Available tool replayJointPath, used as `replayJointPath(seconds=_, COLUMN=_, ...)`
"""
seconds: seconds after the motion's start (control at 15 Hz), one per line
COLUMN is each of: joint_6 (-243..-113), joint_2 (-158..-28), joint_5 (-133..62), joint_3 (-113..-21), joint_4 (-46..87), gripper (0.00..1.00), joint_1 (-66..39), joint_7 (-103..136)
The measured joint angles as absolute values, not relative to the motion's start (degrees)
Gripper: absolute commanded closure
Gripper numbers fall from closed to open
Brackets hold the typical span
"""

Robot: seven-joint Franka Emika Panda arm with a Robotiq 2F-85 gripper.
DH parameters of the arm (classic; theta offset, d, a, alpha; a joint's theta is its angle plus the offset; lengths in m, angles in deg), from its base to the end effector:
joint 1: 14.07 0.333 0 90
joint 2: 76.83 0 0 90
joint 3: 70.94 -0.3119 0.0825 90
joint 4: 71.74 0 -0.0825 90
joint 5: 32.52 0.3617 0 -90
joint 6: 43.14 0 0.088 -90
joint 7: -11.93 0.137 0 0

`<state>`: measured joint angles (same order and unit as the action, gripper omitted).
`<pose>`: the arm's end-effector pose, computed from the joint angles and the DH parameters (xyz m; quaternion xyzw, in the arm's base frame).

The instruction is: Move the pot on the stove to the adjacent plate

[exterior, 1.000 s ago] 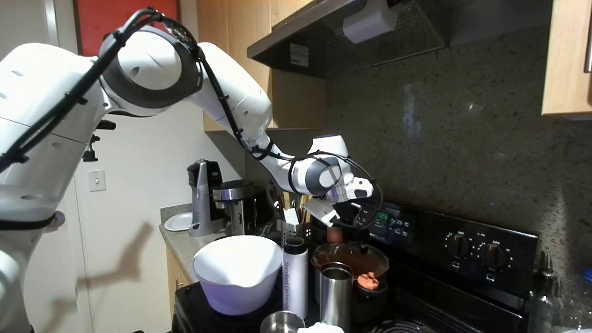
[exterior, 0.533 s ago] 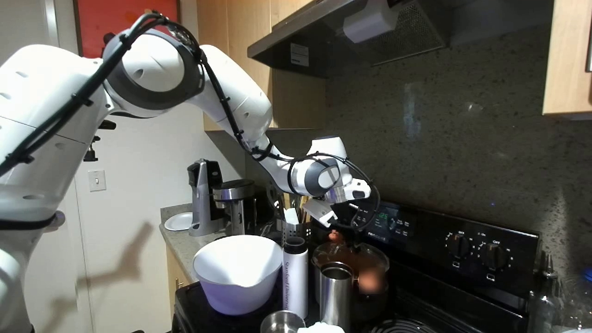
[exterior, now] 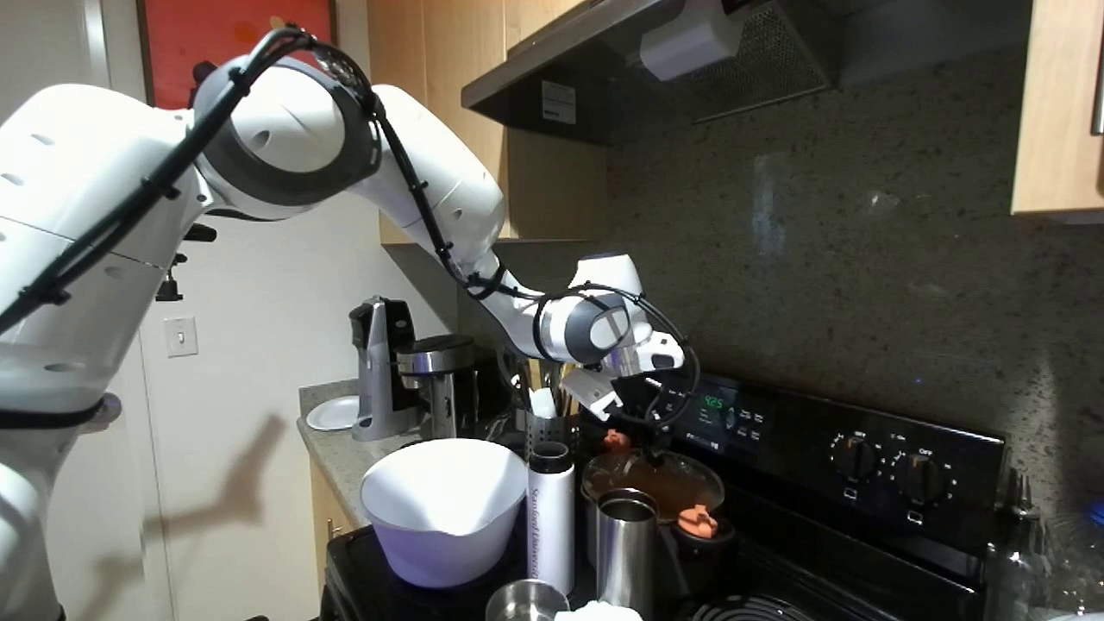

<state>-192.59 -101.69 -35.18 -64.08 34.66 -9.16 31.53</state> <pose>0.6585 -0.0163 0.3039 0.9738 -0.1576 0.1632 0.0139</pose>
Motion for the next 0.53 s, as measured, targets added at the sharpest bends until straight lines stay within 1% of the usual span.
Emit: replayJointPath(seconds=0.53, joint_6=-186.9, joint_2=-101.7, joint_5=-33.9, joint_3=-64.1, joint_4=32.6, gripper=0.96, joint_1=-9.4, joint_7=31.6)
